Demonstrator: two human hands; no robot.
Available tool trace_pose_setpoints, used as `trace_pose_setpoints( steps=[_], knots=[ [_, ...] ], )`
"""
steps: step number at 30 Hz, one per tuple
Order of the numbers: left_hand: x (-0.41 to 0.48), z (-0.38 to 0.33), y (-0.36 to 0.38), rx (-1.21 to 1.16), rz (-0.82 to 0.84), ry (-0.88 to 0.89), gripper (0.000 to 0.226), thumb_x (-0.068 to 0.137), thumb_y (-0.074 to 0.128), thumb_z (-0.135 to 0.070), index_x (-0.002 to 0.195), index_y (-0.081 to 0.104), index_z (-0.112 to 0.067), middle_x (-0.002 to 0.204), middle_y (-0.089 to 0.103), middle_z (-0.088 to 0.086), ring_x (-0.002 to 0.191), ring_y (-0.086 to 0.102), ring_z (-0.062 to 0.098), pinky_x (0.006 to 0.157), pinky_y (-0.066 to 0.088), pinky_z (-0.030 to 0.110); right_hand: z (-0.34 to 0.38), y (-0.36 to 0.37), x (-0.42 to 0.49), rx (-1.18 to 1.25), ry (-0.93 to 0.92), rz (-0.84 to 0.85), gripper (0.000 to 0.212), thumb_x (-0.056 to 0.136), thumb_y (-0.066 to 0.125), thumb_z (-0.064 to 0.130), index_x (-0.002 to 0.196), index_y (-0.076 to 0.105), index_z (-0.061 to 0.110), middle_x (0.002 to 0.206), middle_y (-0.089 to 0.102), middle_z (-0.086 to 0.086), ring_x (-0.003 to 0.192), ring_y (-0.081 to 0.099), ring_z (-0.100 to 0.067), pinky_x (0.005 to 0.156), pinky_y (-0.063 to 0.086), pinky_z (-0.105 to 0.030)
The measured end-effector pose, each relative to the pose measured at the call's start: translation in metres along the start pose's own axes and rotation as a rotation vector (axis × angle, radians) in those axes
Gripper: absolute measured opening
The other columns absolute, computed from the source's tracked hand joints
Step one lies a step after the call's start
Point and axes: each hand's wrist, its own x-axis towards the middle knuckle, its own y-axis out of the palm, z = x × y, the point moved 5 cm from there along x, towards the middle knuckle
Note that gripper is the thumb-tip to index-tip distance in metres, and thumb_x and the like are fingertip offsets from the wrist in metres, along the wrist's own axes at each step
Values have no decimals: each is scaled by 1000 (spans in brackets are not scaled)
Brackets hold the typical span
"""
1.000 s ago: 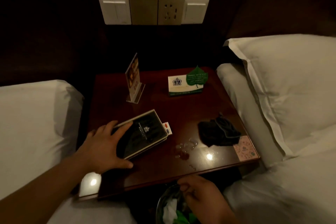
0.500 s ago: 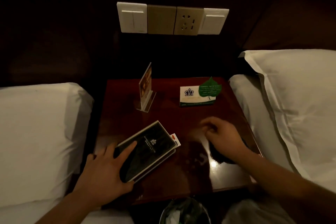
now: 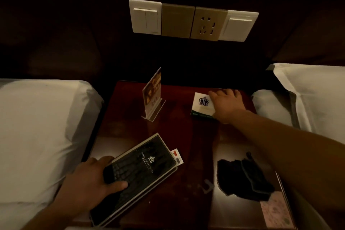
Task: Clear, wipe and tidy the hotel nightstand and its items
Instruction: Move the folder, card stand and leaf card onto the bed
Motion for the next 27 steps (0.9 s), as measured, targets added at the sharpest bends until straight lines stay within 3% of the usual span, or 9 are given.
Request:
trace_pose_setpoints(
  steps=[3, 5, 9, 12, 16, 19, 24, 27],
  knots=[
    [-1, -7, 6, -23, 113, -49, 94, 47, 60, -92, 124, 49, -38, 118, 63, -8, 110, 61, 13, 99, 48, 40, -1, -6, -3, -39, -35, -133, 58, 76, 73, 30, 127, 48, 21, 123, 60, -6, 121, 44, -30, 106, 30, -48],
    [-3, -9, 10, -38, 129, -79, 82, 52, 66, -87, 113, 52, -35, 110, 63, -7, 102, 61, 12, 94, 49, 38, -1, -8, -7, -26, -50, -154, 49, 76, 72, 29, 120, 51, 21, 115, 63, -5, 112, 52, -28, 96, 36, -43],
    [-6, -13, 12, -180, 75, -124, 56, 60, 85, -61, 92, 59, -23, 94, 65, -4, 84, 63, 9, 68, 48, 26, 0, -13, -20, -16, -101, -165, 39, 83, 67, 32, 116, 51, 20, 108, 65, -5, 97, 63, -27, 79, 40, -37],
    [-10, -15, 16, -205, 111, -166, 51, 64, 85, -55, 92, 57, -23, 91, 66, -7, 82, 63, 6, 62, 43, 22, 7, -18, -33, 20, -150, -183, 33, 87, 63, 30, 116, 52, 19, 103, 65, -5, 87, 65, -26, 64, 42, -32],
    [-15, -18, 20, -356, 196, -232, 58, 63, 88, -51, 100, 55, -22, 99, 66, -3, 89, 64, 12, 73, 50, 28, 21, -24, -51, 85, -186, -187, 31, 89, 62, 30, 116, 52, 18, 101, 65, -6, 82, 65, -25, 55, 46, -31],
    [-22, -24, 27, -594, 234, -232, 62, 53, 90, -40, 105, 64, -20, 98, 76, -1, 90, 72, 17, 84, 54, 34, 30, -30, -62, 134, -200, -198, 28, 90, 61, 31, 114, 53, 17, 100, 65, -6, 81, 65, -25, 58, 52, -34],
    [-36, -33, 40, -913, 276, -217, 55, 52, 88, -25, 105, 76, -19, 96, 80, -2, 88, 76, 13, 79, 55, 30, 35, -36, -74, 309, -157, -177, 25, 93, 57, 29, 114, 54, 17, 107, 67, -5, 84, 66, -24, 63, 57, -37],
    [-42, -29, 39, -1030, 210, -214, 58, 54, 88, -25, 111, 74, -22, 103, 79, 2, 96, 76, 21, 95, 53, 45, 34, -38, -78, 501, -113, -122, 27, 93, 57, 23, 119, 57, 19, 116, 68, -4, 92, 67, -25, 68, 59, -40]
  ],
)
